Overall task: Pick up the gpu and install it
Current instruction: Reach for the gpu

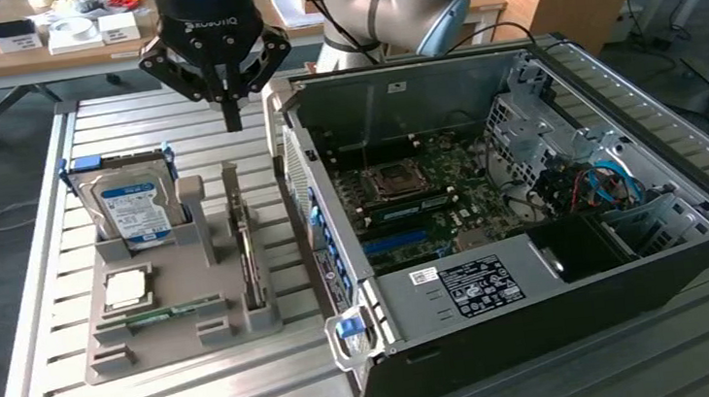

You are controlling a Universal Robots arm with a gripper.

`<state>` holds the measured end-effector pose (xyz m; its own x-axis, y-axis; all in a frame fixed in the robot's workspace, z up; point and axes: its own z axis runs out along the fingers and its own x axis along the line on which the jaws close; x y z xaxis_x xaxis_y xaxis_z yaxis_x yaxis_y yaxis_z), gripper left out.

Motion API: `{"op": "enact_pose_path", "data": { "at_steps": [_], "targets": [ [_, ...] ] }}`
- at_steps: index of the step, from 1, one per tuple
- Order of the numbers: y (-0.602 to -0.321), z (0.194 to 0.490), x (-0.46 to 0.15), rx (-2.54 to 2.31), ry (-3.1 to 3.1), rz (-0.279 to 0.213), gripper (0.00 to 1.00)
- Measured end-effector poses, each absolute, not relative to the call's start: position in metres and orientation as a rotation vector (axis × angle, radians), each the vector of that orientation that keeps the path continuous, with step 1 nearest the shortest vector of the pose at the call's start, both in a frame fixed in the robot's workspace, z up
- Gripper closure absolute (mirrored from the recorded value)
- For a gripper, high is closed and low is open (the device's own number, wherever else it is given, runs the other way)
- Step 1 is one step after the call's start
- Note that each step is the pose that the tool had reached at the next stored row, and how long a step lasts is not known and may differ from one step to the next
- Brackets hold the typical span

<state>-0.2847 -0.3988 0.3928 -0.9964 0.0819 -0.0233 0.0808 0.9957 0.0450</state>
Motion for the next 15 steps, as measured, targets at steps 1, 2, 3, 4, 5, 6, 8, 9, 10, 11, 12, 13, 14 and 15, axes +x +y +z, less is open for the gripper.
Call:
{"op": "enact_pose_path", "data": {
  "at_steps": [1,2,3,4,5,6,8,9,10,11,12,13,14,15],
  "targets": [
    [-0.399,0.393,-0.285,0.127,3.113,0.069,0.89],
    [-0.399,0.393,-0.285,0.127,3.113,0.069,0.89],
    [-0.4,0.393,-0.285,0.127,3.113,0.069,0.89],
    [-0.4,0.393,-0.285,0.127,3.113,0.069,0.89],
    [-0.401,0.393,-0.285,0.127,3.113,0.069,0.89],
    [-0.402,0.393,-0.285,0.127,3.113,0.069,0.89],
    [-0.404,0.393,-0.285,0.127,3.113,0.069,0.89],
    [-0.408,0.393,-0.285,0.127,3.113,0.069,0.89],
    [-0.41,0.393,-0.285,0.127,3.113,0.069,0.89],
    [-0.411,0.393,-0.285,0.127,3.113,0.069,0.89],
    [-0.412,0.393,-0.285,0.127,3.113,0.069,0.89],
    [-0.412,0.393,-0.285,0.127,3.113,0.069,0.89],
    [-0.412,0.393,-0.285,0.127,3.113,0.069,0.89],
    [-0.412,0.393,-0.285,0.127,3.113,0.069,0.89]
  ]
}}
